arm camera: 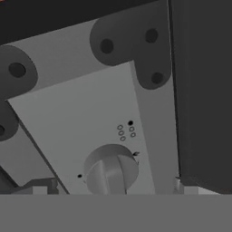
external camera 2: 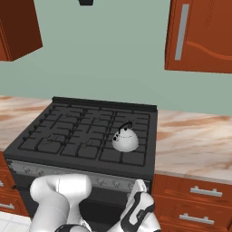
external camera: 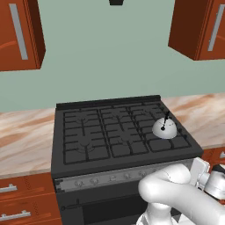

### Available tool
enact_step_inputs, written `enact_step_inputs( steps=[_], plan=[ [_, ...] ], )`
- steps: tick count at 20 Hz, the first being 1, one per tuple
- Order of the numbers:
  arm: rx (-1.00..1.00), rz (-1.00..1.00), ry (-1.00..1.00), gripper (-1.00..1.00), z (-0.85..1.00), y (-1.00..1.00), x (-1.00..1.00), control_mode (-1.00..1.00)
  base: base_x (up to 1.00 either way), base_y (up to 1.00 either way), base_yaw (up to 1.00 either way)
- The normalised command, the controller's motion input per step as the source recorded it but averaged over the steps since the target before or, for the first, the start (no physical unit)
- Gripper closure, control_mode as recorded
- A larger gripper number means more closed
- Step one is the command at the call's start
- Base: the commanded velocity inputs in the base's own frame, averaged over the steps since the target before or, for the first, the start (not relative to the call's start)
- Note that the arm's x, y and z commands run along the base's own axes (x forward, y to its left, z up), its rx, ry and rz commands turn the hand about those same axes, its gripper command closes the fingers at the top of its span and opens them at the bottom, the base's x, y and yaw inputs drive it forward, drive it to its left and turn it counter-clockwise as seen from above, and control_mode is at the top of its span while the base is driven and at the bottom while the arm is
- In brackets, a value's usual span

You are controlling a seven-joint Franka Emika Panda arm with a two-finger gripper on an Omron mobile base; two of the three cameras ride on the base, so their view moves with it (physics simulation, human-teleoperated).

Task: The kettle is done boiling. Turn off the stove, then wait for 300 timesteps before moving the kettle to the dining table.

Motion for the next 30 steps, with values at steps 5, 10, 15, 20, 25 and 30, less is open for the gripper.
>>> enact_step_inputs(
  steps=[5, 10, 15, 20, 25, 30],
  plan=[
    [0.00, 0.00, 0.00, -1.00, -0.02, -0.09, 0.14, -1.00, 0.00, 0.00, 0.00],
    [0.00, 0.00, -0.02, -1.00, -0.02, -0.08, 0.03, -1.00, 0.00, 0.00, 0.00],
    [0.00, 0.00, -0.07, -1.00, -0.06, -0.11, 0.00, -1.00, 0.00, 0.00, 0.00],
    [0.00, 0.00, -0.04, -1.00, -0.10, -0.03, 0.02, -1.00, 0.00, 0.00, 0.00],
    [0.00, 0.00, -0.01, -1.00, -0.06, 0.00, 0.11, -1.00, 0.00, 0.00, 0.00],
    [0.00, 0.00, 0.00, -1.00, 0.00, 0.00, 0.08, -1.00, 0.00, 0.00, 0.00]
  ],
)
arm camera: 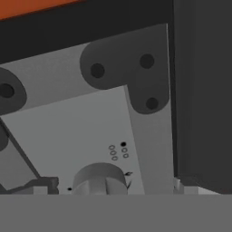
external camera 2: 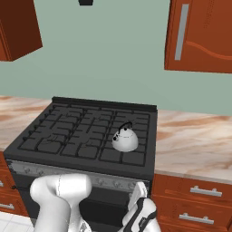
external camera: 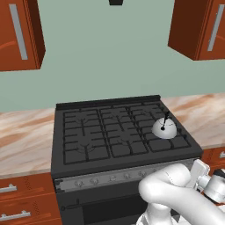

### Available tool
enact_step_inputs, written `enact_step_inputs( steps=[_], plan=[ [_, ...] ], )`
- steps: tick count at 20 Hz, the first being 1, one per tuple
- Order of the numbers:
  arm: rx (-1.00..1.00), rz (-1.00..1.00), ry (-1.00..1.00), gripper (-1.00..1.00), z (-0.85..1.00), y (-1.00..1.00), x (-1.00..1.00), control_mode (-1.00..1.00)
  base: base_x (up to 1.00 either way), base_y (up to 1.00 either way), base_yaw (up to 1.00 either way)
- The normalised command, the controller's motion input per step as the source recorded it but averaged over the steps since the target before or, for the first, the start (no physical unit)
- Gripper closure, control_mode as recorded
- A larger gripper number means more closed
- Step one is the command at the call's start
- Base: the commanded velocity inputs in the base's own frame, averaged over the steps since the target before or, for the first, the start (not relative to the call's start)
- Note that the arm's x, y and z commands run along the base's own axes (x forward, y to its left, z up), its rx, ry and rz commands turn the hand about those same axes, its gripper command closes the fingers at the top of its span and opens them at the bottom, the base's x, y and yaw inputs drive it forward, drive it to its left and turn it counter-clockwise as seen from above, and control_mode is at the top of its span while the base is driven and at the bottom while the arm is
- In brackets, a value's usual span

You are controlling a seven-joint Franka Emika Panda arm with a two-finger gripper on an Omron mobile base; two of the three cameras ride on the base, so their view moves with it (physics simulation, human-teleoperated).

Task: The kettle is done boiling. Turn off the stove, then wait for 300 timesteps before moving the kettle to the dining table.

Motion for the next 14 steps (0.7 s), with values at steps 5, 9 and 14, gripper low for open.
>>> enact_step_inputs(
  steps=[5, 9, 14],
  plan=[
    [0.00, 0.00, 0.00, 1.00, 0.00, 0.00, 0.06, -1.00, 0.00, 0.00, 0.00],
    [0.00, -0.01, 0.00, 1.00, 0.00, 0.00, 0.05, -1.00, 0.00, 0.00, 0.00],
    [0.01, -0.01, 0.00, 1.00, 0.00, 0.00, 0.00, -1.00, 0.00, 0.00, 0.00]
  ],
)
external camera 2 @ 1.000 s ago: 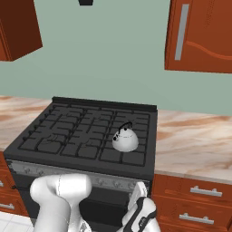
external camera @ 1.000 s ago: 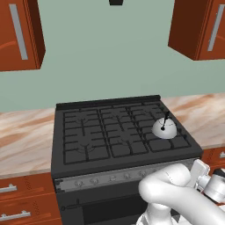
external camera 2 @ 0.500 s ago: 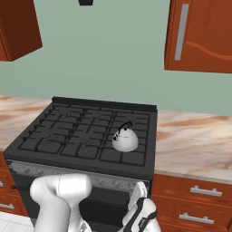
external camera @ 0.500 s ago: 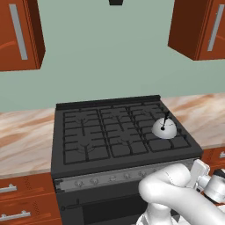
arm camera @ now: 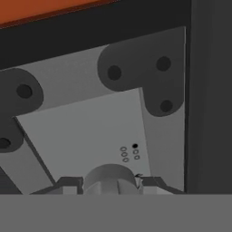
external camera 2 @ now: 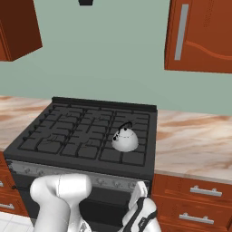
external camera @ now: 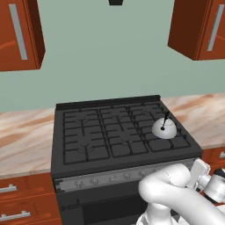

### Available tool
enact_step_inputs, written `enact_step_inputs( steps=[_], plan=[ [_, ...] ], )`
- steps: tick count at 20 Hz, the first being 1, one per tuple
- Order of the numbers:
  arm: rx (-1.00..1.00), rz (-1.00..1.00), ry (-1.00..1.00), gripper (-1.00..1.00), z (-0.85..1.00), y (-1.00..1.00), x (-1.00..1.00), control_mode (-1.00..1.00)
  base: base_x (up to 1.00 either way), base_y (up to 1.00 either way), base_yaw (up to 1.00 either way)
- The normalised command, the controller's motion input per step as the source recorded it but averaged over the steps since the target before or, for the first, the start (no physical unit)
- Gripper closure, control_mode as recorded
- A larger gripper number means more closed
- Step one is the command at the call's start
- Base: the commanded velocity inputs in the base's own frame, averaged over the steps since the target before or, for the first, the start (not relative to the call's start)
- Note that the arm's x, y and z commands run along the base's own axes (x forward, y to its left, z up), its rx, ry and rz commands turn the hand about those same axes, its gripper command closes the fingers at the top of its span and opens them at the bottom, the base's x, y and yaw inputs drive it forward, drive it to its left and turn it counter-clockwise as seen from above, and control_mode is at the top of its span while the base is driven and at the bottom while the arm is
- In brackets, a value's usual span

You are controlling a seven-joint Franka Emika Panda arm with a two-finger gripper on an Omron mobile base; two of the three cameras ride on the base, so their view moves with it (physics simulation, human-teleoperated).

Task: The kettle is done boiling. Turn off the stove, then wait for 300 timesteps before moving the kettle to the dining table.

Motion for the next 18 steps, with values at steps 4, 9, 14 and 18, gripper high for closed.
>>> enact_step_inputs(
  steps=[4, 9, 14, 18],
  plan=[
    [0.11, -0.03, 0.00, 1.00, 0.00, 0.00, 0.00, -1.00, 0.00, 0.00, 0.00],
    [0.19, -0.07, 0.00, 1.00, 0.00, -0.02, 0.00, -1.00, 0.00, 0.00, 0.00],
    [0.25, -0.06, 0.00, 1.00, 0.00, -0.04, 0.00, -1.00, 0.00, 0.00, 0.00],
    [0.26, -0.06, 0.00, 1.00, 0.00, -0.04, 0.00, -1.00, 0.00, 0.00, 0.00]
  ],
)
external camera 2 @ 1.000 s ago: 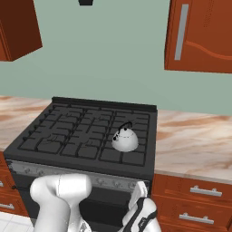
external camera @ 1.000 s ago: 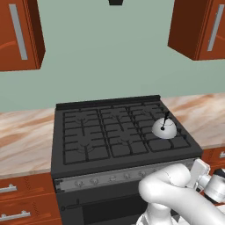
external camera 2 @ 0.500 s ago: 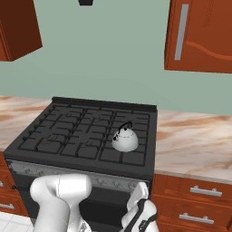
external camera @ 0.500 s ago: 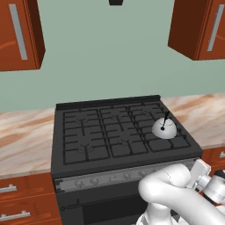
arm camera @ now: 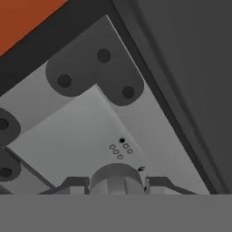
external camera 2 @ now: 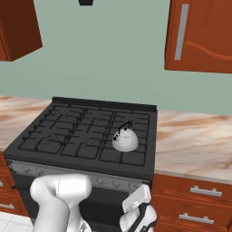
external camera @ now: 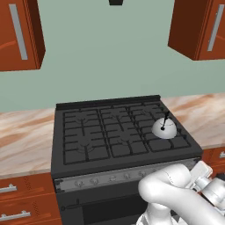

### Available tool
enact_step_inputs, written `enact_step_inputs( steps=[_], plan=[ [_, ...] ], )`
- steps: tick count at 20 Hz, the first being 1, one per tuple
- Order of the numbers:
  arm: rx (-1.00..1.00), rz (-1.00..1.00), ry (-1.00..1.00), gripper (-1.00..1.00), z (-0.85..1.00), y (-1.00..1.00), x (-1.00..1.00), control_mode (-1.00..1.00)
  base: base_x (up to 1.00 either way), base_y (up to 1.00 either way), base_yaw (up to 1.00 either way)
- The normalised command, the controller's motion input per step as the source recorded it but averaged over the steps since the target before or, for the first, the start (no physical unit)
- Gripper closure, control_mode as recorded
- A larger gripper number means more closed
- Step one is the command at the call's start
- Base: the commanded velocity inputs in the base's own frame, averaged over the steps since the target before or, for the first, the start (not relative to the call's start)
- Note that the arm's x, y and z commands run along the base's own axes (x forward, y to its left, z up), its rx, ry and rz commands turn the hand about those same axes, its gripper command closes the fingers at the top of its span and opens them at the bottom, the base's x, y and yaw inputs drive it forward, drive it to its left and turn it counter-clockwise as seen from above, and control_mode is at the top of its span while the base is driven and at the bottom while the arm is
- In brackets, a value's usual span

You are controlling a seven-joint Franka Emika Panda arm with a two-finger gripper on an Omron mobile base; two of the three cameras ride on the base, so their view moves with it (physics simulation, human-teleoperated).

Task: The kettle is done boiling. Turn off the stove, then wait for 300 timesteps before moving the kettle to the dining table.

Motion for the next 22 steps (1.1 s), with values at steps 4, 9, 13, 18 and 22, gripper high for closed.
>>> enact_step_inputs(
  steps=[4, 9, 13, 18, 22],
  plan=[
    [0.27, -0.05, 0.00, 1.00, 0.00, -0.03, 0.00, -1.00, 0.00, 0.00, 0.00],
    [0.30, -0.05, 0.00, 1.00, 0.00, -0.03, 0.00, -1.00, 0.00, 0.00, 0.00],
    [0.32, -0.04, 0.01, 1.00, 0.00, -0.04, 0.00, -1.00, 0.00, 0.00, 0.00],
    [0.32, -0.03, 0.03, 1.00, 0.00, -0.03, 0.00, -1.00, 0.00, 0.00, 0.00],
    [0.34, -0.03, 0.03, 1.00, 0.00, -0.01, 0.00, -1.00, 0.00, 0.00, 0.00]
  ],
)
